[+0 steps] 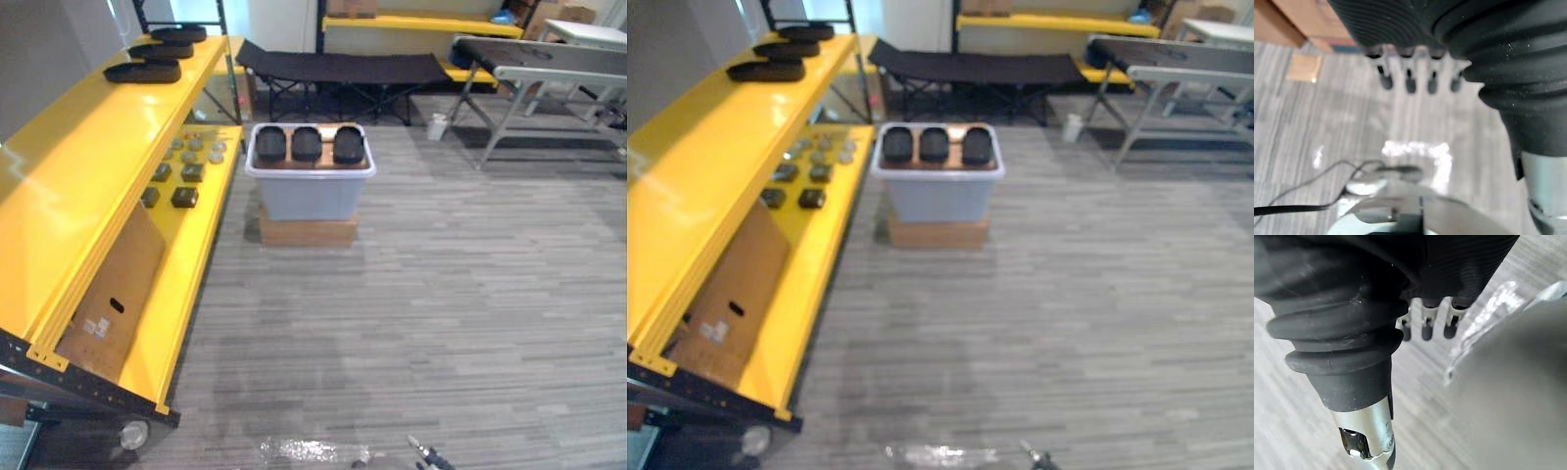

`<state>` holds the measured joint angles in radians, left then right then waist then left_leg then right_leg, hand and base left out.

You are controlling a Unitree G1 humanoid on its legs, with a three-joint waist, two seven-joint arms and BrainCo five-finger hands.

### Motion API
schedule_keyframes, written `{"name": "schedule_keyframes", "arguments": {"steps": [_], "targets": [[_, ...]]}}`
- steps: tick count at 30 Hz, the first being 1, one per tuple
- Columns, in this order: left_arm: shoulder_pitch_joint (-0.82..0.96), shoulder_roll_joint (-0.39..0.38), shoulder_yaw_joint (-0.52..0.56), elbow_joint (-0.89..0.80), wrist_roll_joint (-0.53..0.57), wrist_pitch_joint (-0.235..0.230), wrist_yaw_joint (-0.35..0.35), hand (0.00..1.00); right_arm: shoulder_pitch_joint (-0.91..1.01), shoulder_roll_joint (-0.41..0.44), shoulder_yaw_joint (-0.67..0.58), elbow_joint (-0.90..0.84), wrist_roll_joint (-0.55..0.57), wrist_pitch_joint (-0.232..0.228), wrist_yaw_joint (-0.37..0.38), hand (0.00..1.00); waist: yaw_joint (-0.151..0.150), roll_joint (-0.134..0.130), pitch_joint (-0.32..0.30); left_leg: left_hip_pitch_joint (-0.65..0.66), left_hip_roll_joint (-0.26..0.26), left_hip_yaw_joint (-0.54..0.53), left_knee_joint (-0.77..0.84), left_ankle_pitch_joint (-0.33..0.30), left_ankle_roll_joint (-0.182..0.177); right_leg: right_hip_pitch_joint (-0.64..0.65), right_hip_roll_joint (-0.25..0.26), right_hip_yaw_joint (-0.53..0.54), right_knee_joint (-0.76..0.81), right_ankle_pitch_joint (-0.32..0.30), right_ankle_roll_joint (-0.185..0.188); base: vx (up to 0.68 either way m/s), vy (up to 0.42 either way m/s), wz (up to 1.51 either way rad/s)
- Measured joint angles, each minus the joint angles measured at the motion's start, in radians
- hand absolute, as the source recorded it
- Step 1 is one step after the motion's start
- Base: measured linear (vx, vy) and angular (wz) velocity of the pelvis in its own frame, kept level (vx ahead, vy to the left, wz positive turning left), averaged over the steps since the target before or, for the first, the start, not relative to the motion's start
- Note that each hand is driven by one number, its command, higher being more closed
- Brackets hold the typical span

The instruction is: Walk over and take plastic housings, then place them on the shelf

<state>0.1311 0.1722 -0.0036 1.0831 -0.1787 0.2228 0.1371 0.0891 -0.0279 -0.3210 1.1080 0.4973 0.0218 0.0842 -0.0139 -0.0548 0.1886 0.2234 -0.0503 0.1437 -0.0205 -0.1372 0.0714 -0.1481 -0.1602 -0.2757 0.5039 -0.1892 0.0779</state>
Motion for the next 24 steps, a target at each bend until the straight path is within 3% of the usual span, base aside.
{"name": "schedule_keyframes", "arguments": {"steps": [2,5,7,8,9,11,12,13,15,16,18,20,22,23,24], "targets": [[-0.014,0.006,0.002,0.016,-0.002,0.005,-0.002,0.00,0.011,0.001,-0.003,0.001,-0.003,0.005,0.008,0.00,-0.004,-0.008,0.007,0.008,0.023,0.003,0.017,-0.018,-0.016,-0.020,0.011,0.000,-0.089,0.008,0.003,0.12,0.030,-0.13],[-0.032,-0.006,0.046,0.028,-0.012,0.007,-0.002,0.00,0.061,0.004,-0.033,0.001,-0.031,0.031,0.019,0.00,-0.013,0.003,0.015,0.033,0.078,0.007,0.041,-0.061,-0.064,-0.029,0.043,0.003,-0.213,0.067,-0.003,0.23,-0.057,-0.01],[-0.036,-0.011,0.082,0.028,-0.019,0.004,-0.003,0.00,0.093,0.013,-0.049,0.001,-0.042,0.038,0.027,0.00,-0.018,0.002,0.015,0.053,0.095,0.006,0.072,-0.108,-0.097,-0.027,0.041,0.007,-0.235,0.098,-0.004,0.26,-0.159,0.01],[-0.036,-0.018,0.111,0.025,-0.022,0.002,-0.001,0.00,0.105,0.015,-0.053,0.001,-0.041,0.044,0.030,0.00,-0.025,0.004,0.015,0.058,0.107,0.006,0.105,-0.158,-0.116,-0.028,0.039,0.010,-0.221,0.109,-0.022,0.31,-0.229,-0.04],[-0.037,-0.033,0.141,0.009,-0.044,0.001,0.001,0.00,0.105,0.006,-0.067,-0.002,-0.041,0.052,0.044,0.00,-0.032,0.025,0.011,0.055,0.140,0.006,0.148,-0.209,-0.139,-0.046,0.053,0.002,-0.158,0.125,-0.047,0.32,-0.255,0.03],[-0.028,-0.064,0.171,-0.005,-0.087,-0.002,0.008,0.00,0.109,-0.019,-0.066,-0.002,-0.054,0.073,0.051,0.00,-0.039,0.070,-0.016,0.051,0.206,0.004,0.194,-0.236,-0.167,-0.044,0.106,-0.015,-0.124,0.097,-0.076,0.36,-0.259,0.11],[-0.034,-0.082,0.214,-0.022,-0.115,-0.003,0.008,0.00,0.102,-0.030,-0.066,-0.002,-0.087,0.083,0.052,0.00,-0.025,0.080,-0.018,-0.020,0.238,0.003,0.387,-0.227,-0.174,-0.025,0.129,-0.023,-0.127,0.067,-0.101,0.62,-0.421,0.09],[-0.039,-0.104,0.276,-0.048,-0.162,-0.003,0.014,0.00,0.081,-0.045,-0.058,-0.012,-0.112,0.087,0.067,0.00,-0.021,0.097,-0.004,-0.185,0.304,-0.001,0.751,-0.147,-0.158,0.032,0.154,-0.029,-0.155,0.052,-0.119,0.54,-0.355,0.02],[-0.039,-0.123,0.301,-0.048,-0.178,-0.003,0.017,0.00,0.072,-0.063,-0.053,-0.017,-0.127,0.085,0.068,0.00,-0.017,0.118,0.015,-0.269,0.354,0.004,0.961,-0.148,-0.161,0.108,0.187,-0.036,-0.198,0.049,-0.126,0.32,-0.201,0.04],[-0.040,-0.123,0.294,-0.046,-0.179,-0.002,0.018,0.00,0.060,-0.075,-0.042,0.001,-0.145,0.076,0.068,0.00,-0.005,0.124,0.026,-0.321,0.349,0.003,1.037,-0.151,-0.158,0.203,0.195,-0.041,-0.254,0.048,-0.132,0.55,-0.247,0.00],[-0.040,-0.118,0.262,-0.050,-0.187,-0.003,0.018,0.00,0.035,-0.077,-0.030,0.015,-0.157,0.056,0.069,0.00,0.023,0.108,0.028,-0.374,0.281,0.028,0.954,-0.154,-0.154,0.298,0.180,-0.030,-0.330,0.046,-0.130,0.47,-0.182,-0.13],[-0.039,-0.118,0.257,-0.049,-0.184,-0.002,0.013,0.00,-0.019,-0.079,-0.008,0.009,-0.156,0.026,0.066,0.00,0.035,0.104,0.029,-0.459,0.203,0.072,0.724,-0.149,-0.144,0.352,0.171,-0.017,-0.393,0.049,-0.122,0.37,-0.039,-0.21],[-0.039,-0.112,0.258,-0.042,-0.173,-0.002,0.008,0.00,-0.056,-0.076,-0.001,0.000,-0.146,0.016,0.058,0.00,0.048,0.095,0.040,-0.496,0.132,0.095,0.469,-0.074,-0.138,0.388,0.158,-0.012,-0.425,0.040,-0.108,0.42,0.040,-0.14],[-0.031,-0.112,0.259,-0.041,-0.172,-0.003,0.007,0.00,-0.064,-0.075,0.000,-0.004,-0.134,0.011,0.051,0.00,0.069,0.091,0.044,-0.499,0.100,0.106,0.301,-0.003,-0.141,0.416,0.156,-0.002,-0.454,0.031,-0.094,0.48,0.128,-0.19],[-0.022,-0.112,0.254,-0.038,-0.164,-0.003,0.006,0.00,-0.066,-0.076,0.006,-0.005,-0.117,0.009,0.047,0.00,0.084,0.098,0.047,-0.491,0.094,0.116,0.187,0.039,-0.147,0.455,0.166,0.006,-0.479,0.016,-0.076,0.48,0.151,-0.20]]}}
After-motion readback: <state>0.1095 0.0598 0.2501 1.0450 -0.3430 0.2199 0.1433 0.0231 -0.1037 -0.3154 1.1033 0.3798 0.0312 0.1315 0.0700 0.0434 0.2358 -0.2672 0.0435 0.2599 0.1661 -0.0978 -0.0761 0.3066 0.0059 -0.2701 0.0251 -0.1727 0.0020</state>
